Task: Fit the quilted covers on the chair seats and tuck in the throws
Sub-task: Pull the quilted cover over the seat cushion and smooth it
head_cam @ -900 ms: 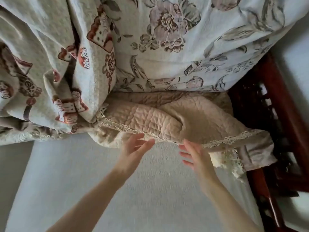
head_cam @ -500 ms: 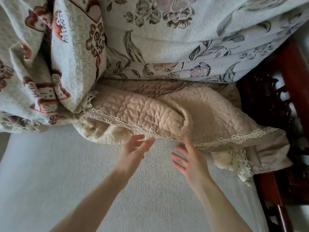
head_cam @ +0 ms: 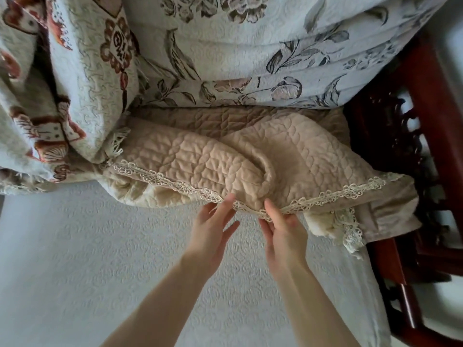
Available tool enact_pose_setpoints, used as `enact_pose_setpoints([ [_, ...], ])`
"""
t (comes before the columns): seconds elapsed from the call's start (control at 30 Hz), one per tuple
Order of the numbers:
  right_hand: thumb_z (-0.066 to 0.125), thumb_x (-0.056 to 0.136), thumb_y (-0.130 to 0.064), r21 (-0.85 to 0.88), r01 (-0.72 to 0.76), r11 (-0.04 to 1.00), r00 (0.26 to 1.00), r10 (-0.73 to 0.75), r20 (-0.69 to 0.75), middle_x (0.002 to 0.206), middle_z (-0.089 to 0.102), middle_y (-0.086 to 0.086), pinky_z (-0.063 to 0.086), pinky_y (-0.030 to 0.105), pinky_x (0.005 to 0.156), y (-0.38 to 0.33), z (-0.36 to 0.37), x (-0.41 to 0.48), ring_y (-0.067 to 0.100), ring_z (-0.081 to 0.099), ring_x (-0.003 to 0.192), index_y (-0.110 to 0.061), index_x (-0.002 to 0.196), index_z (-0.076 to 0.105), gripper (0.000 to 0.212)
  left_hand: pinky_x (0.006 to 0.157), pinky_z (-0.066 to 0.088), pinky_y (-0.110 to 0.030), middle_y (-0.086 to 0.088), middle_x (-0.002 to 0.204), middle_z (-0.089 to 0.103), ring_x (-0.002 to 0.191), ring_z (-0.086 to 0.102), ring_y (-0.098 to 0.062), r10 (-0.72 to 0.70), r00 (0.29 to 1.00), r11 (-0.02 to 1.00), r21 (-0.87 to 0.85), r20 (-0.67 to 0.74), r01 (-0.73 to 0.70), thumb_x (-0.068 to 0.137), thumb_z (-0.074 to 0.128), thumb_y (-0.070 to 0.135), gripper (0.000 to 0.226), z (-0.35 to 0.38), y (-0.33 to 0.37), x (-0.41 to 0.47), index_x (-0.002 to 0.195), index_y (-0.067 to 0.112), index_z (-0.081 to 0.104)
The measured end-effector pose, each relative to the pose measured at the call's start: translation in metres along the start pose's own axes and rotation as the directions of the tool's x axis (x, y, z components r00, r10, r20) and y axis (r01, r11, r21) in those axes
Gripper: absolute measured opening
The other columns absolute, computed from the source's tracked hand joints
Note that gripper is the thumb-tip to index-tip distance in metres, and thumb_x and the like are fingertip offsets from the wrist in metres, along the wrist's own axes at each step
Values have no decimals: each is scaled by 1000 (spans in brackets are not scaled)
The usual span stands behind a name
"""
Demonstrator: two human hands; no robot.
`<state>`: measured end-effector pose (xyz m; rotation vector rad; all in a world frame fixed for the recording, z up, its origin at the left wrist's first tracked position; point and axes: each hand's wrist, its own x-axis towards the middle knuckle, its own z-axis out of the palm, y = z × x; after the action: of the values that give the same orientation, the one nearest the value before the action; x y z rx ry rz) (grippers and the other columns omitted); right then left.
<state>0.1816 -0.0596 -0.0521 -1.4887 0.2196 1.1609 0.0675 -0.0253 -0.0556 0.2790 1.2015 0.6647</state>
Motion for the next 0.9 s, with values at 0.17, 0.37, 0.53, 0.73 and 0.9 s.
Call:
enact_pose_setpoints([
  [0.17,74,81,-7,-18,-6,1000,1000,6,-6,98,74,4,51,26,75,4,-19,-12,18,70,95,-10,95,66,17,56,48,-18,-1,84,71,67,65,-5,43,997,994,-99,-60,-49,87,67,12,34,8,-1,-7,117,-3,57],
  [0.37,80,74,-13,-135,8,991,1000,-5,22,105,73,-1,52,33,76,17,-43,-29,17,69,98,-16,113,62,43,50,42,-21,-2,82,67,65,60,-8,23,963,999,51,-270,-10,83,74,14,20,-3,-31,-34,98,7,63],
  [0.53,74,81,-16,-47,-67,997,998,68,13,99,69,4,50,29,77,10,-66,-44,17,63,91,-13,101,63,23,52,39,-23,1,67,59,58,49,-11,50,920,998,54,-388,-32,83,74,12,12,-15,-50,-58,80,8,62],
  [0.73,73,81,-6,-135,9,991,1000,-7,20,95,73,3,50,23,65,9,-96,-61,16,68,85,-15,94,66,17,85,54,-32,-10,105,71,97,68,-22,43,953,983,-158,-299,-94,88,64,3,21,-21,-66,-84,110,3,63],
  [0.9,75,79,-2,-165,-8,986,999,1,-48,56,55,-3,34,16,41,24,-120,-89,5,43,41,-7,75,58,19,93,54,-39,-18,115,68,105,67,-29,21,984,962,-265,-179,-69,85,65,-3,38,-27,-77,-105,122,-4,58],
])
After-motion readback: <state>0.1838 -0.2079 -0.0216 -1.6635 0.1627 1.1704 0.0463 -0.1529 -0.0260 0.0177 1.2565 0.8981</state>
